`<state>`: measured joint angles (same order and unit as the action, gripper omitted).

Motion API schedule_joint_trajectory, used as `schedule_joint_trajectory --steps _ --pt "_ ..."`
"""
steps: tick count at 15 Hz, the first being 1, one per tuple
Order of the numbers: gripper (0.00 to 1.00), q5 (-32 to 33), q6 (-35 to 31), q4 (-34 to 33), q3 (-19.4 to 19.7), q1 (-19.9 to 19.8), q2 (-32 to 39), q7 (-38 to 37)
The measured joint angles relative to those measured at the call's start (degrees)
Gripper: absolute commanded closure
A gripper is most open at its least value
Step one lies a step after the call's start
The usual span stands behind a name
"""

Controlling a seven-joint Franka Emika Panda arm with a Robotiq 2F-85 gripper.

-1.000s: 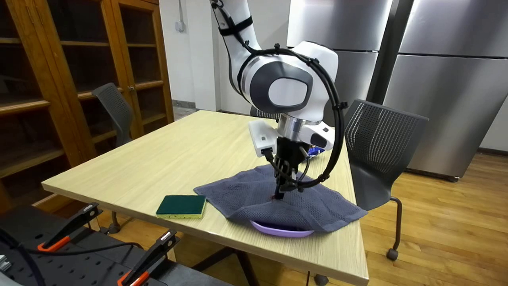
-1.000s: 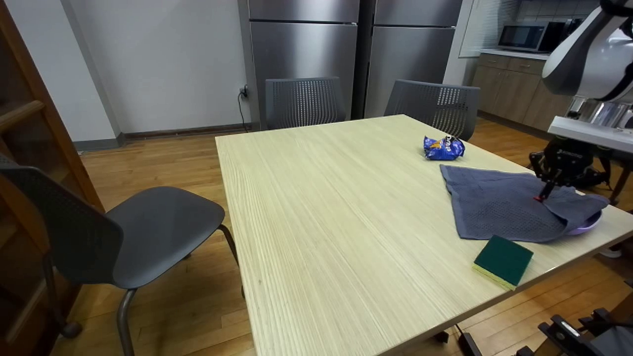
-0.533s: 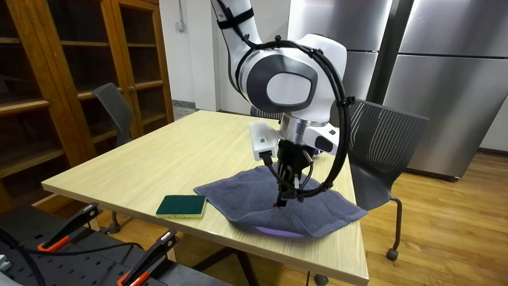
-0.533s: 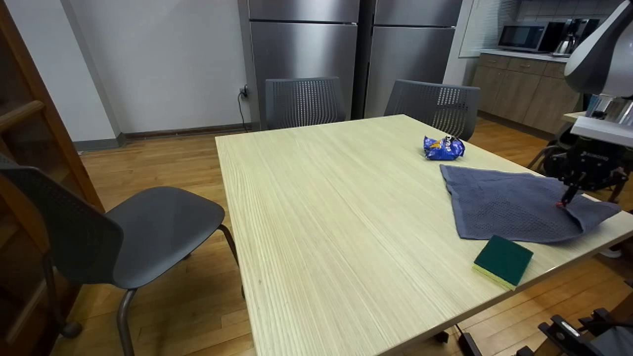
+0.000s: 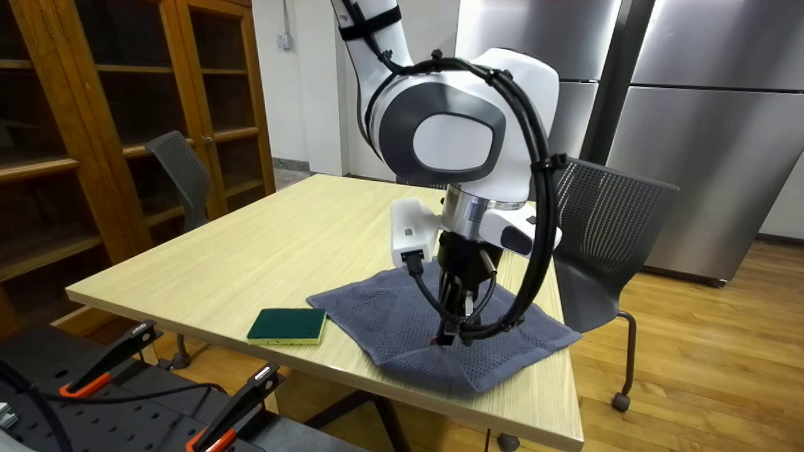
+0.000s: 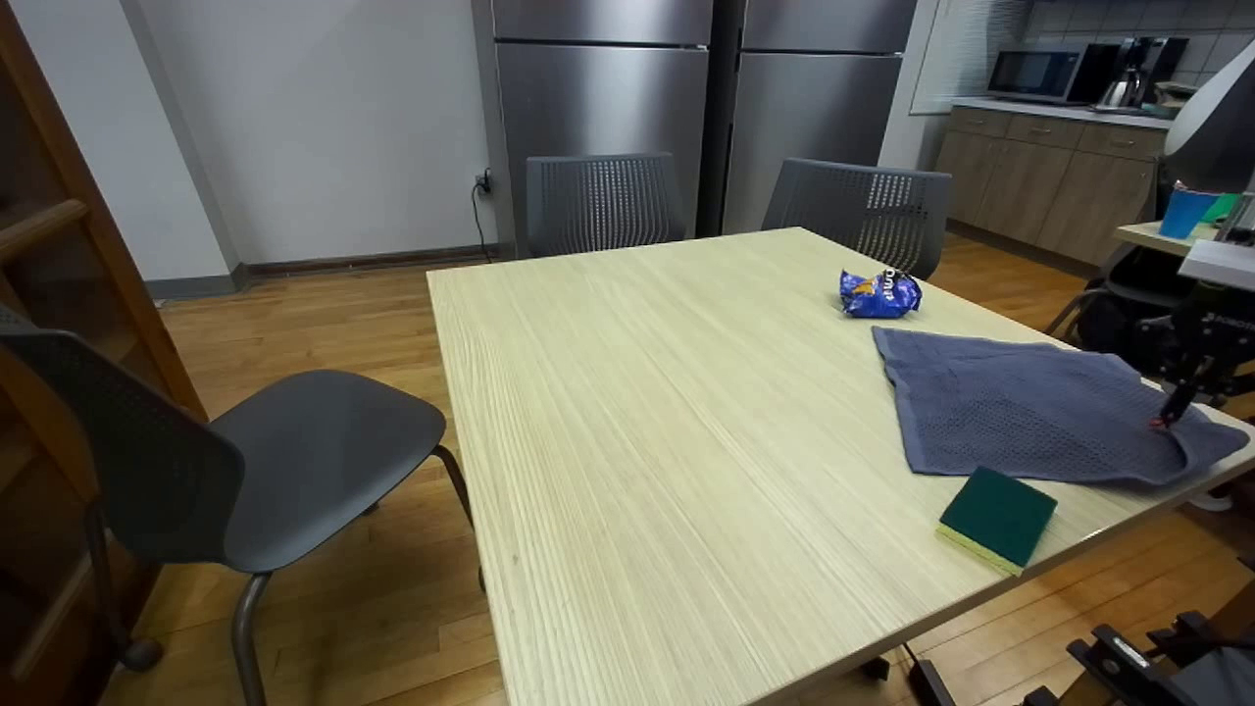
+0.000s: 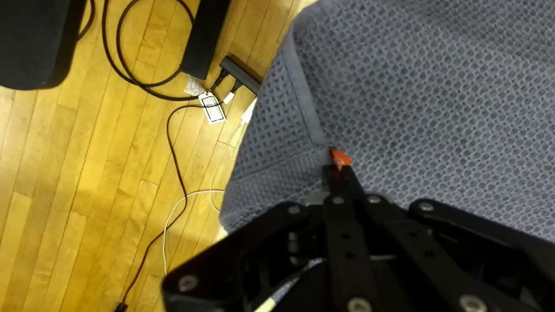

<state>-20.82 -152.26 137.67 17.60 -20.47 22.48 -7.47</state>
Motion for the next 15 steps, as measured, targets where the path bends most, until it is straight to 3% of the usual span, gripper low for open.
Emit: schedule_joint_trajectory --steps 1,2,4,11,13,15 --pt "1.0 0.0 -0.17 0.45 0.26 0.0 -0.13 0.0" --pt "0.78 0.0 -0.3 0.9 0.51 0.0 -0.27 0.0" --pt "0.68 0.12 -0.36 1.73 1.03 0.0 -0.59 0.0" --pt "0.14 0.65 -0.36 3.66 1.91 0.0 -1.71 0.0" --pt "0.01 0.71 -0.36 3.95 2.0 0.0 -2.03 -0.01" --pt "0.0 0.84 -0.37 4.22 2.11 0.0 -2.46 -0.04"
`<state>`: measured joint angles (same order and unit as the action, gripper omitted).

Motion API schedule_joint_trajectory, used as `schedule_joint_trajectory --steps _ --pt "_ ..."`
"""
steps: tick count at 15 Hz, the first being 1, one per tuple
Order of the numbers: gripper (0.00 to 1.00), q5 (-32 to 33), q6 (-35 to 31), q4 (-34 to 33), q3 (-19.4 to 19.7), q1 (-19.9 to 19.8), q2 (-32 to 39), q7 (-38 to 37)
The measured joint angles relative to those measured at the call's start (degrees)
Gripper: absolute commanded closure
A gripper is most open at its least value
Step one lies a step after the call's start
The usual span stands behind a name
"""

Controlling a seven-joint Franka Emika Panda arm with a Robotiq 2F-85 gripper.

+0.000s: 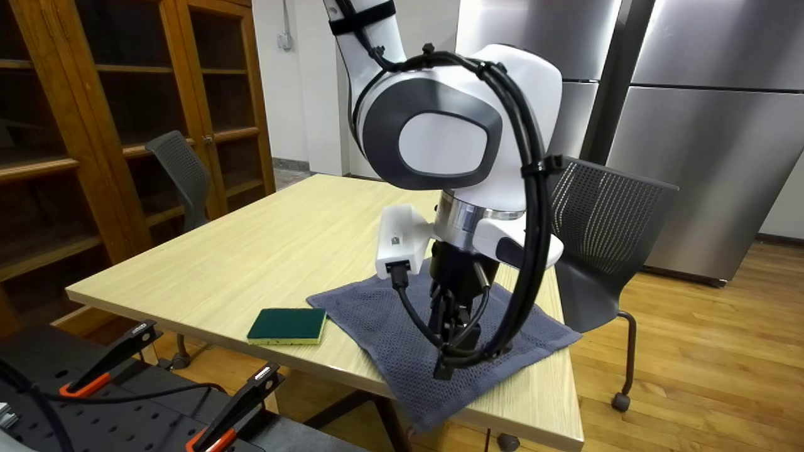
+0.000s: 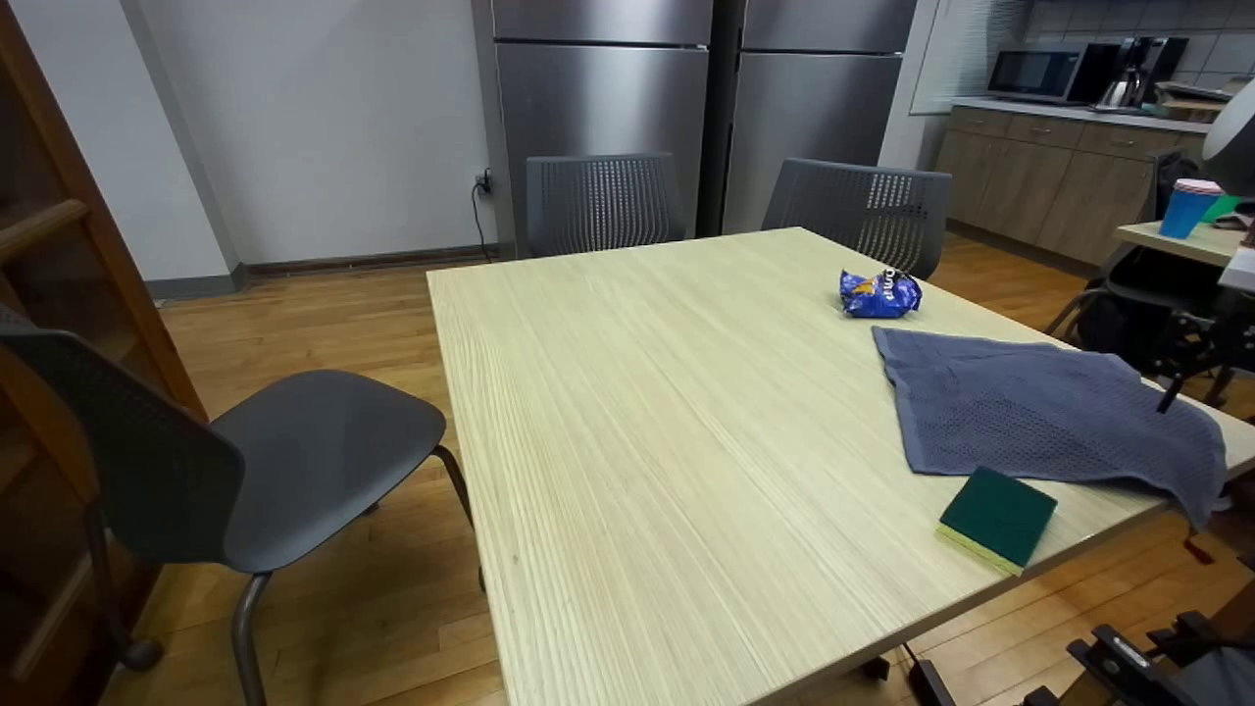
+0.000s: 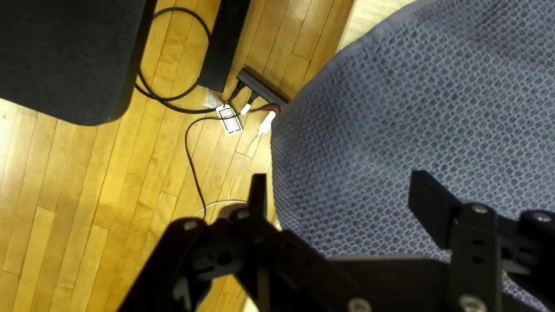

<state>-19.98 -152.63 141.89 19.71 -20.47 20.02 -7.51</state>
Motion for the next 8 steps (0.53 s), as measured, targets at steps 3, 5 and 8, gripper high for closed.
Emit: schedule_joint_trajectory --steps 3,5,8 --pt "0.0 0.15 -0.05 0.34 0.07 0.0 -0.8 -0.01" --pt "0.0 0.15 -0.13 0.43 0.07 0.02 -1.37 -0.01" --pt "0.0 0.15 -0.19 0.51 -0.03 0.02 -2.41 0.02"
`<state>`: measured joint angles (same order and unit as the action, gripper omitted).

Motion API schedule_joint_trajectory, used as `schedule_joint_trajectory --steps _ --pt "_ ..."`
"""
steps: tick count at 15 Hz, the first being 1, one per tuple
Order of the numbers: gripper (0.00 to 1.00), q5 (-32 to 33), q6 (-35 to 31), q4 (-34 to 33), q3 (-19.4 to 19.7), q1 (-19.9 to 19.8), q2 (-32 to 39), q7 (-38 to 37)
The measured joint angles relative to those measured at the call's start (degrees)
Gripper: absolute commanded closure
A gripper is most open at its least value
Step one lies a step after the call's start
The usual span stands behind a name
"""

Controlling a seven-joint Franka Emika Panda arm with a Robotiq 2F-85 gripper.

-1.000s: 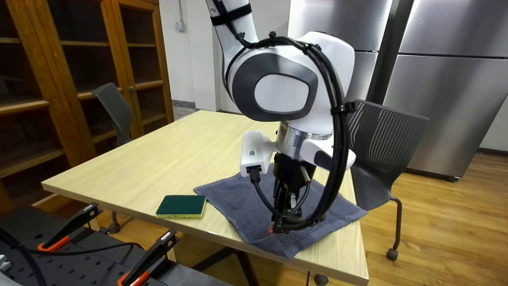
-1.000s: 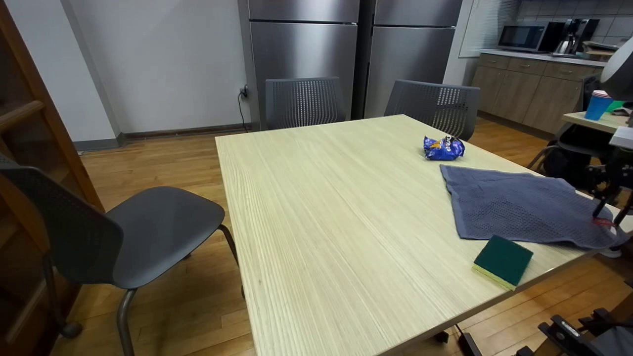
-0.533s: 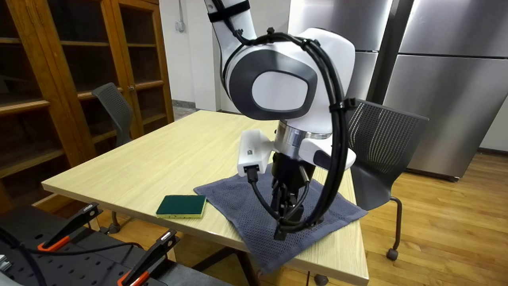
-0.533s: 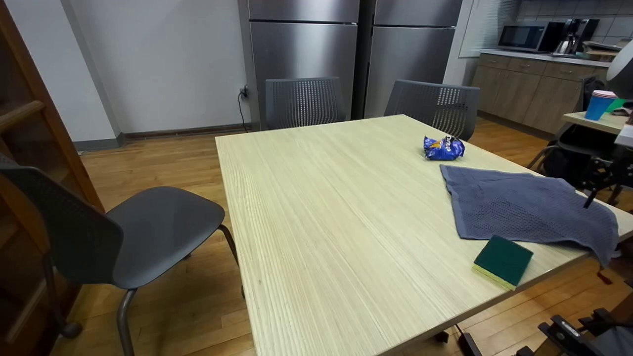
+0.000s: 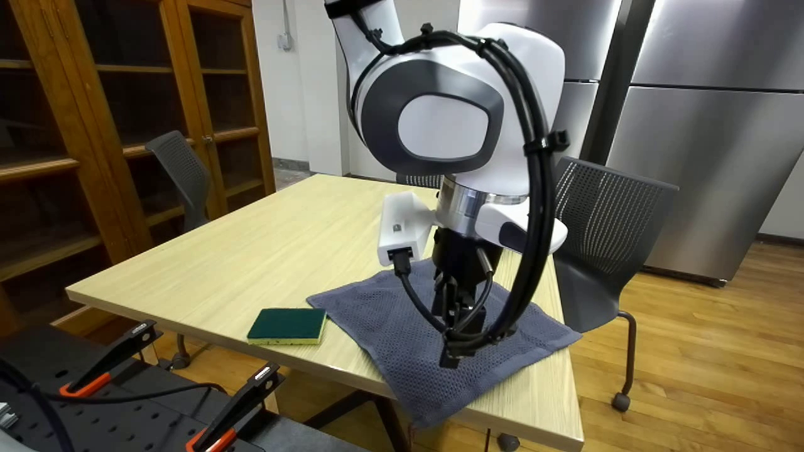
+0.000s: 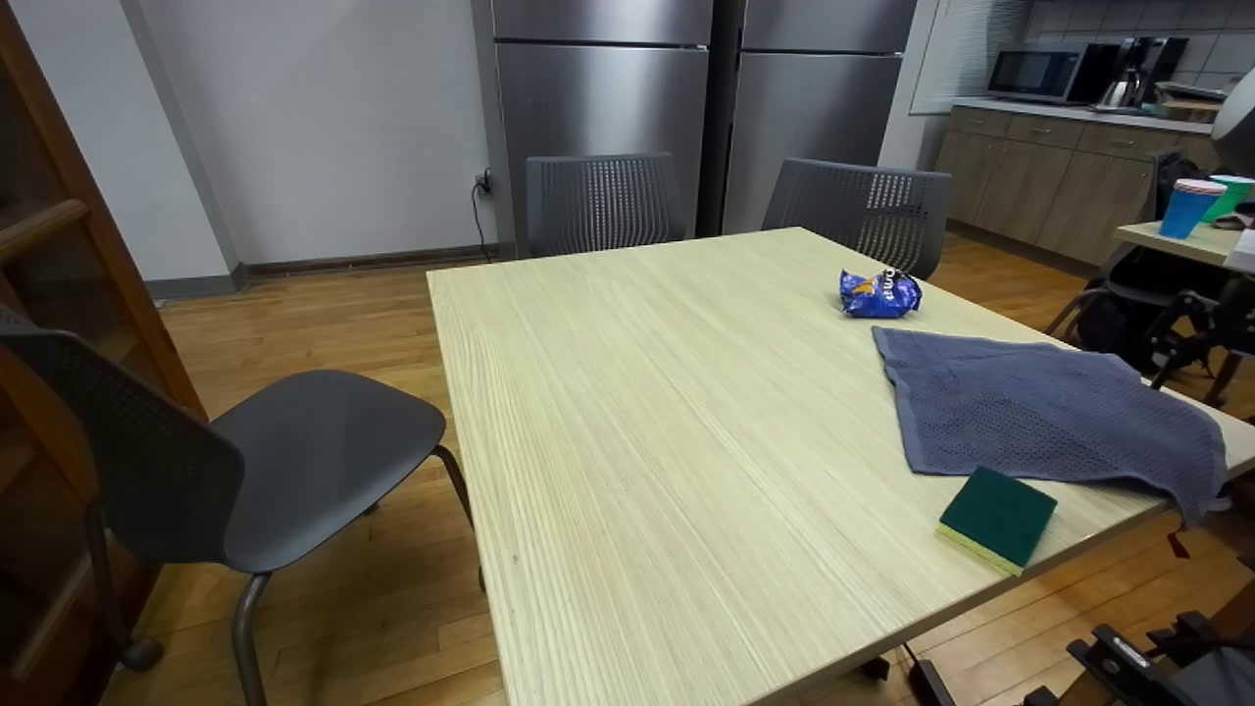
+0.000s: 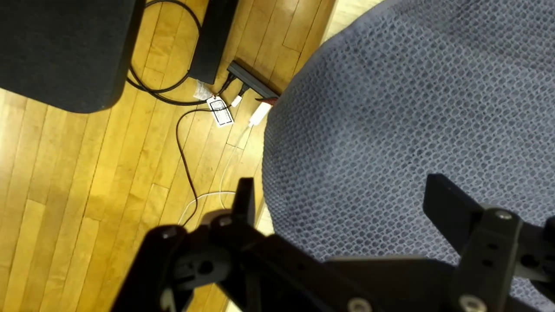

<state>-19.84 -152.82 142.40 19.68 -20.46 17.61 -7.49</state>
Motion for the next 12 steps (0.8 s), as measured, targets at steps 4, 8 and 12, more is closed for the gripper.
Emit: schedule_joint_trajectory --steps 4,8,12 --pt "0.0 0.0 0.0 0.2 -0.08 0.0 -0.81 0.0" --pt "0.0 0.0 0.0 0.36 -0.09 0.0 -0.87 0.0" --pt "0.0 0.0 0.0 0.38 -0.09 0.0 -0.89 0.0"
